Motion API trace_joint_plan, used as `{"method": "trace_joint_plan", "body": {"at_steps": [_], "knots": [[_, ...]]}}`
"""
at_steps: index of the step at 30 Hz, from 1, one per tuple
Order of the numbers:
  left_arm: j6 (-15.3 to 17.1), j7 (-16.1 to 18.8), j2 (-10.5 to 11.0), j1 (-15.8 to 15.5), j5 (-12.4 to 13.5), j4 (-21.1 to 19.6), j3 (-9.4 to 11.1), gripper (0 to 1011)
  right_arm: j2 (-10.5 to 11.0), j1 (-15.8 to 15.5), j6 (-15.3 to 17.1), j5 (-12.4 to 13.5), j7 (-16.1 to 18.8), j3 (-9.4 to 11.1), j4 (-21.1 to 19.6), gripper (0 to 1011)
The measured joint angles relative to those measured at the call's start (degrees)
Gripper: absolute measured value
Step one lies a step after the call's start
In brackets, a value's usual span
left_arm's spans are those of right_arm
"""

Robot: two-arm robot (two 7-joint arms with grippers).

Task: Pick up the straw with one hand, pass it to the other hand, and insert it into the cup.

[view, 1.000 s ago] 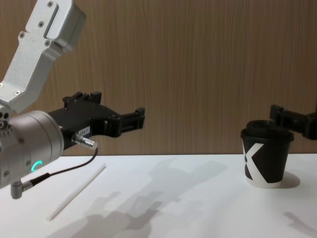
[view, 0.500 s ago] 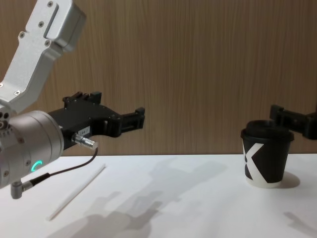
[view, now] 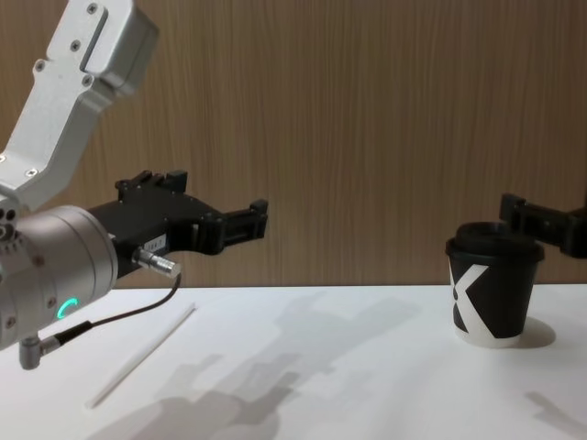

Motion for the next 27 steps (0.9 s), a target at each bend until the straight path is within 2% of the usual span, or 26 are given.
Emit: {"method": "trace_joint_plan", "body": {"at_steps": [10, 27], "knots": [[0.35, 0.32, -0.32, 1.87, -1.07, -1.29, -1.05, 1001, 0.00, 0.00, 0.00, 0.00, 0.00, 0.00, 0.00, 1001], [2.35, 2.11, 1.24, 8.60, -2.29, -6.74, -4.12, 1002, 0.00, 0.00, 0.00, 0.00, 0.00, 0.00, 0.00, 1001]]}}
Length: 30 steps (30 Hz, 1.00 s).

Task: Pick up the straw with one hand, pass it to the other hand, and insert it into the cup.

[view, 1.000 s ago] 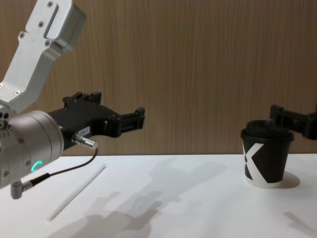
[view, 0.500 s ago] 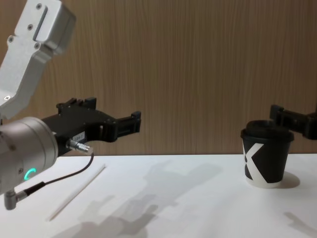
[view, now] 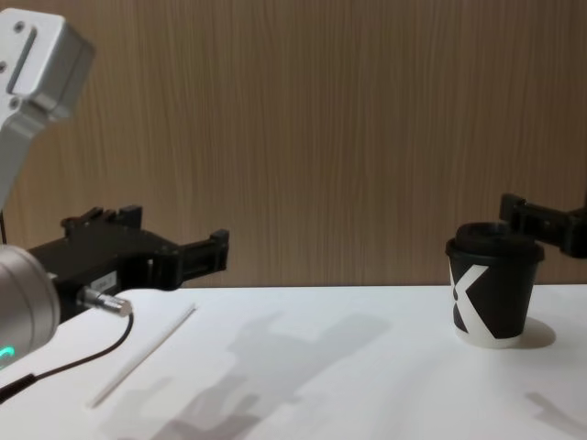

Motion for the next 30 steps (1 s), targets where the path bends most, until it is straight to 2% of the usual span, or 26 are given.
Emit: {"method": "trace_joint_plan", "body": {"at_steps": [10, 24, 30], "knots": [[1.23, 2.44, -0.06, 4.70, -0.81, -2.62, -2.61, 1001, 0.00, 0.00, 0.00, 0.00, 0.00, 0.00, 0.00, 1001], [0.09, 5.84, -3.04, 10.47, -3.63, -3.11, -6.22, 1001, 0.00, 0.00, 0.00, 0.00, 0.00, 0.00, 0.00, 1001], [0.01, 6.93, -4.07, 11.74, -4.27, -2.68, -7.13, 1001, 0.00, 0.00, 0.00, 0.00, 0.00, 0.00, 0.00, 1001]]}}
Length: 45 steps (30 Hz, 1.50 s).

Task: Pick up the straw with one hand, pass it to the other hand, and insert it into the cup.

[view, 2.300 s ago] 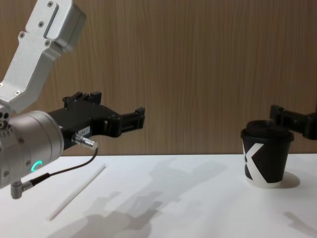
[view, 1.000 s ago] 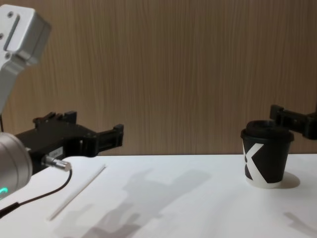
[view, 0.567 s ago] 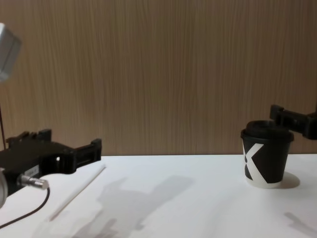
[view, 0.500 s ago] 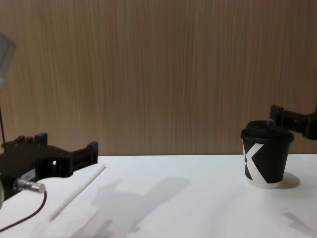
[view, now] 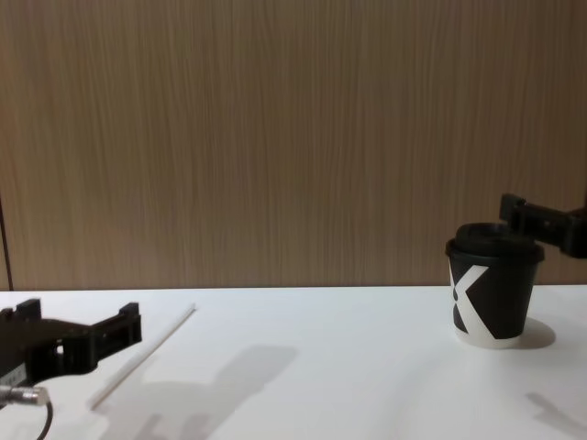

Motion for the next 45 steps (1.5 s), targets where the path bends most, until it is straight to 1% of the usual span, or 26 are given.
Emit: {"method": "trace_joint_plan", "body": {"at_steps": [5, 14, 19, 30, 34, 35, 38, 43, 45], "knots": [[0.48, 0.87, -0.91, 0.67, -0.34, 0.63, -0.75, 1001, 0.00, 0.00, 0.00, 0.00, 0.00, 0.00, 0.00, 1001], [1.55, 1.43, -2.09, 0.52, -0.68, 1.81, -1.32, 1001, 0.00, 0.00, 0.00, 0.00, 0.00, 0.00, 0.00, 1001], [2.33, 1.56, -2.71, 0.01, -0.88, 2.25, -1.52, 1001, 0.00, 0.00, 0.00, 0.00, 0.00, 0.00, 0.00, 1001], [5.10, 1.53, -4.11, -1.65, -1.82, 2.76, -2.22, 1001, 0.00, 0.00, 0.00, 0.00, 0.00, 0.00, 0.00, 1001], [7.04, 1.51, -4.62, -2.34, -2.55, 2.71, -2.62, 1001, 0.00, 0.00, 0.00, 0.00, 0.00, 0.00, 0.00, 1001], [7.04, 1.51, -4.62, -2.34, -2.55, 2.71, -2.62, 1002, 0.00, 0.00, 0.00, 0.00, 0.00, 0.00, 0.00, 1001], [8.99, 1.35, -4.91, -2.97, -3.16, 2.53, -2.88, 1001, 0.00, 0.00, 0.00, 0.00, 0.00, 0.00, 0.00, 1001], [11.77, 0.69, -4.96, -4.02, -3.83, 2.51, -3.02, 1001, 0.00, 0.00, 0.00, 0.00, 0.00, 0.00, 0.00, 1001], [12.34, 0.53, -4.91, -4.32, -3.88, 2.56, -3.02, 1002, 0.00, 0.00, 0.00, 0.00, 0.00, 0.00, 0.00, 1001]]}}
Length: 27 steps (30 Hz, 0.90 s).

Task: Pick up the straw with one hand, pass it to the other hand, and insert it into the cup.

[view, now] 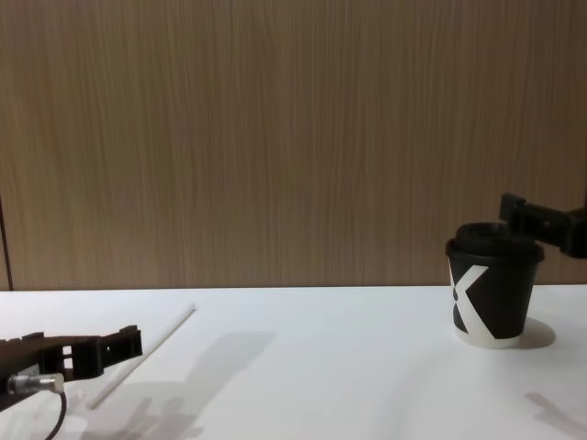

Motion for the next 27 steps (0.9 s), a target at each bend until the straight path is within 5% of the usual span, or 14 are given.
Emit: {"method": "trace_joint_plan", "body": {"at_steps": [15, 27], "knots": [[5.57, -1.37, 1.14, -3.46, 1.43, 2.08, 1.32, 1001, 0.00, 0.00, 0.00, 0.00, 0.00, 0.00, 0.00, 1001], [6.86, -1.65, 0.14, -4.88, 1.84, 4.49, 1.47, 1001, 0.00, 0.00, 0.00, 0.00, 0.00, 0.00, 0.00, 1001]]}}
